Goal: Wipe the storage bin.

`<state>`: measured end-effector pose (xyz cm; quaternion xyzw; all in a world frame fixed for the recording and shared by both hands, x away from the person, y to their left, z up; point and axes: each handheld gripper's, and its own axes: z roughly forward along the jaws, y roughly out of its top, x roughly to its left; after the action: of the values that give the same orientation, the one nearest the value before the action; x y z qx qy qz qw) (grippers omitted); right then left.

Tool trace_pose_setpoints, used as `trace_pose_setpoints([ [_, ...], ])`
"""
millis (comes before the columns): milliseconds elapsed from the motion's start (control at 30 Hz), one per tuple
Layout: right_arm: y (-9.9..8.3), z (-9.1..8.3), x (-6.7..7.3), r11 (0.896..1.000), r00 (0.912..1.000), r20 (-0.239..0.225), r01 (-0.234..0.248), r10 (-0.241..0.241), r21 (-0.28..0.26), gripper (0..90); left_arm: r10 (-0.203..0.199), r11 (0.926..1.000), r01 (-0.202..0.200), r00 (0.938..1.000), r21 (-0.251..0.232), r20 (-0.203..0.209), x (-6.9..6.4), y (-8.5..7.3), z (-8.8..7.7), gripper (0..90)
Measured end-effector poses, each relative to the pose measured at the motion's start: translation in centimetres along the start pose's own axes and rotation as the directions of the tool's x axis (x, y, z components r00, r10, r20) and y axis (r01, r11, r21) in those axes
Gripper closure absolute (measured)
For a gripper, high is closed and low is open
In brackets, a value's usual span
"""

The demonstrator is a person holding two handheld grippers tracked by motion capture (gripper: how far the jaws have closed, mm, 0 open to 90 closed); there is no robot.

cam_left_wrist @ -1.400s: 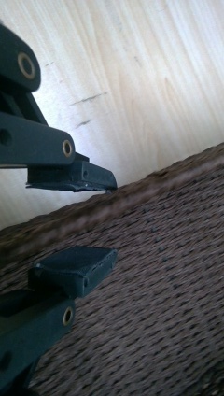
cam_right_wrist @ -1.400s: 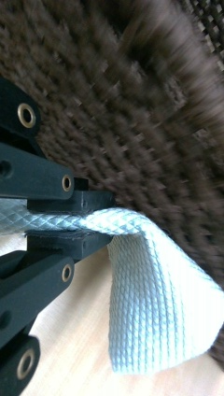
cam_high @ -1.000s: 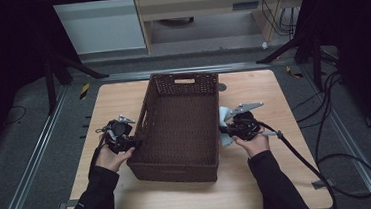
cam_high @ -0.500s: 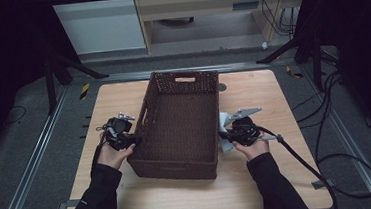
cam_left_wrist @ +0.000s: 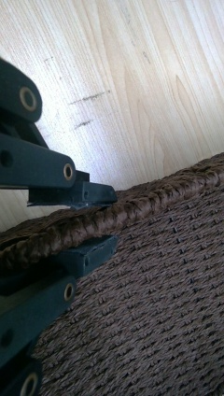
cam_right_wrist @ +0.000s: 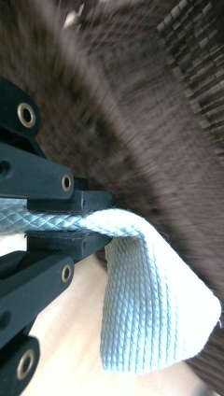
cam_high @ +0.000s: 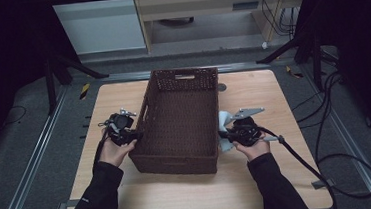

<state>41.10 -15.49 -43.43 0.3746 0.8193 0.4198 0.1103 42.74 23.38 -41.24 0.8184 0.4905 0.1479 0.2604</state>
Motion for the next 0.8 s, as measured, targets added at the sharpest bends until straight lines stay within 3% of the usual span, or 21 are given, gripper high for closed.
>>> trace_pose_setpoints([
  [67, 0.4, -0.9, 0.4, 1.000, 0.9999, -0.004, 0.013, -0.013, -0.026, 83.6, 0.001, 1.0000, -0.001, 1.0000, 0.001, -0.001, 0.0, 0.0, 0.0, 74.0],
  [167, 0.5, -1.1, 0.9, 0.999, 0.9996, 0.005, 0.029, -0.029, -0.022, 83.7, 0.001, 1.0000, -0.001, 1.0000, 0.005, -0.002, 0.0, 0.0, 0.0, 74.0],
  [400, -1.1, 0.4, 0.9, 0.998, 0.9998, -0.004, 0.021, -0.021, 0.057, 83.7, -0.008, 1.0000, 0.008, 0.9999, 0.003, 0.012, 0.2, 0.1, 0.1, 74.0],
  [667, -3.3, 2.4, 1.1, 0.986, 0.9999, -0.011, 0.000, 0.001, 0.169, 83.6, 0.008, 1.0000, -0.008, 1.0000, -0.001, -0.003, 0.2, 0.1, 0.0, 69.0],
  [800, -2.9, 2.0, 1.2, 0.989, 0.9999, -0.013, 0.003, -0.001, 0.150, 83.6, 0.028, 0.9996, -0.028, 0.9995, 0.002, -0.014, 0.2, -0.2, -0.2, 60.8],
])
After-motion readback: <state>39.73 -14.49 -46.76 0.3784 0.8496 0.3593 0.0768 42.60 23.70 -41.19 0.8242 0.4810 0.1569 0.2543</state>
